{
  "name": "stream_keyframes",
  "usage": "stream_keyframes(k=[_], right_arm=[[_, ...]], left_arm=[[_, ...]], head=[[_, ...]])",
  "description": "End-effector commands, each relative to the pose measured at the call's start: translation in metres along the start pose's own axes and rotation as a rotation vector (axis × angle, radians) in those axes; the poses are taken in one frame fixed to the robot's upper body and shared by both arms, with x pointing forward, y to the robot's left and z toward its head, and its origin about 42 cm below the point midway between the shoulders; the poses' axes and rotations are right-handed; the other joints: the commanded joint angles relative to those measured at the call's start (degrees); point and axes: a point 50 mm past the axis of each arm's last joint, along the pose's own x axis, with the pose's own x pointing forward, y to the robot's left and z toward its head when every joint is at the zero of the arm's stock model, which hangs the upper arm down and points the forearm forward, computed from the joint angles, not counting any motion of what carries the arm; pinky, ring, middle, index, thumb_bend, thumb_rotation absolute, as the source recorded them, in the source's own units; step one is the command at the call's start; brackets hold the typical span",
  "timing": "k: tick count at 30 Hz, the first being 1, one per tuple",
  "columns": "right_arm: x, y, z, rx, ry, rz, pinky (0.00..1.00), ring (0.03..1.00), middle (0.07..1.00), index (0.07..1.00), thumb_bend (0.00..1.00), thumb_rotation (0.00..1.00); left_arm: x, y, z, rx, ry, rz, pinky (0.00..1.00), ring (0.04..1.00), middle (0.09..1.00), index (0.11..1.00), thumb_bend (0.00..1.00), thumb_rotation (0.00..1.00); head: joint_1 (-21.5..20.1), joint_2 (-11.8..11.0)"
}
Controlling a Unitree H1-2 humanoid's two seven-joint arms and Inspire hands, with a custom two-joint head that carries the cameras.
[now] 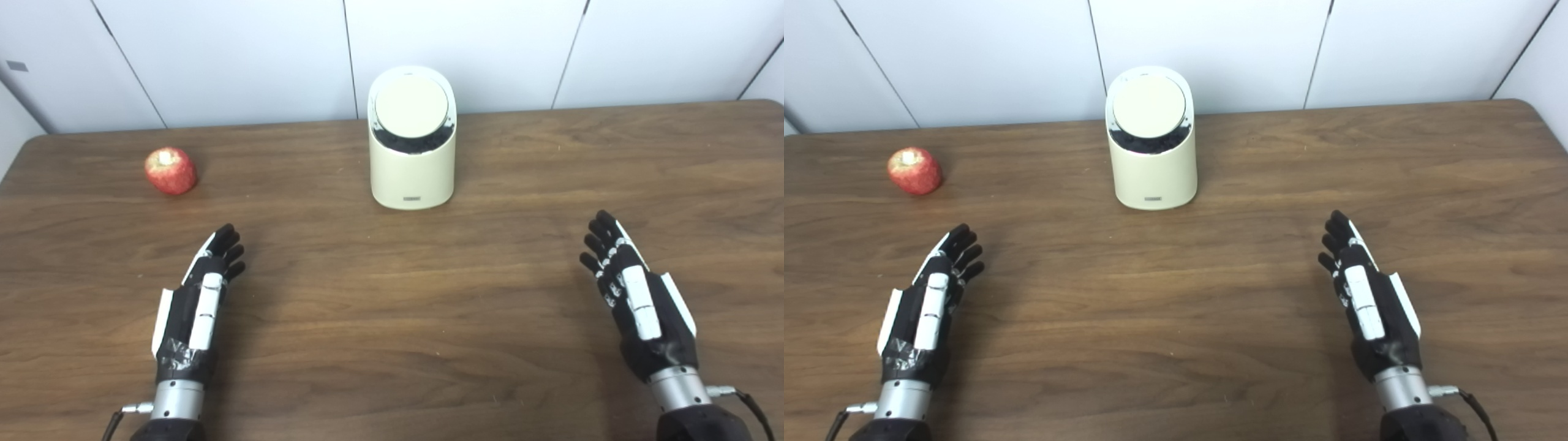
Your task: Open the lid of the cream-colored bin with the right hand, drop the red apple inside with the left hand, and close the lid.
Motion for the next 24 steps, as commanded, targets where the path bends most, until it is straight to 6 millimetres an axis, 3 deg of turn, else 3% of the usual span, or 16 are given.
stream_keyframes(k=[1,13,19,24], right_arm=[[0.0,0.003,0.008,-0.011,-0.087,0.008,0.94,0.972,0.966,0.948,0.58,0.88],[0.004,0.004,-0.01,-0.006,-0.097,0.013,0.96,0.958,0.967,0.959,0.56,0.88],[0.01,0.004,-0.012,-0.003,-0.113,0.011,0.97,0.963,0.971,0.959,0.56,0.85],[0.022,0.006,-0.003,-0.058,-0.145,0.008,0.92,0.964,0.973,0.967,0.56,0.77]], left_arm=[[-0.043,0.0,-0.015,-0.003,0.07,0.018,0.92,0.92,0.93,0.937,0.5,0.86],[-0.04,-0.004,-0.035,-0.002,0.066,0.014,0.91,0.928,0.936,0.936,0.49,0.81],[-0.034,-0.005,-0.041,0.002,0.059,0.01,0.92,0.927,0.932,0.938,0.49,0.8],[-0.031,-0.006,-0.045,0.007,0.065,0.015,0.93,0.928,0.93,0.927,0.5,0.8]], head=[[0.1,-0.6],[0.5,-8.0],[0.2,-9.8],[-0.3,-10.4]])
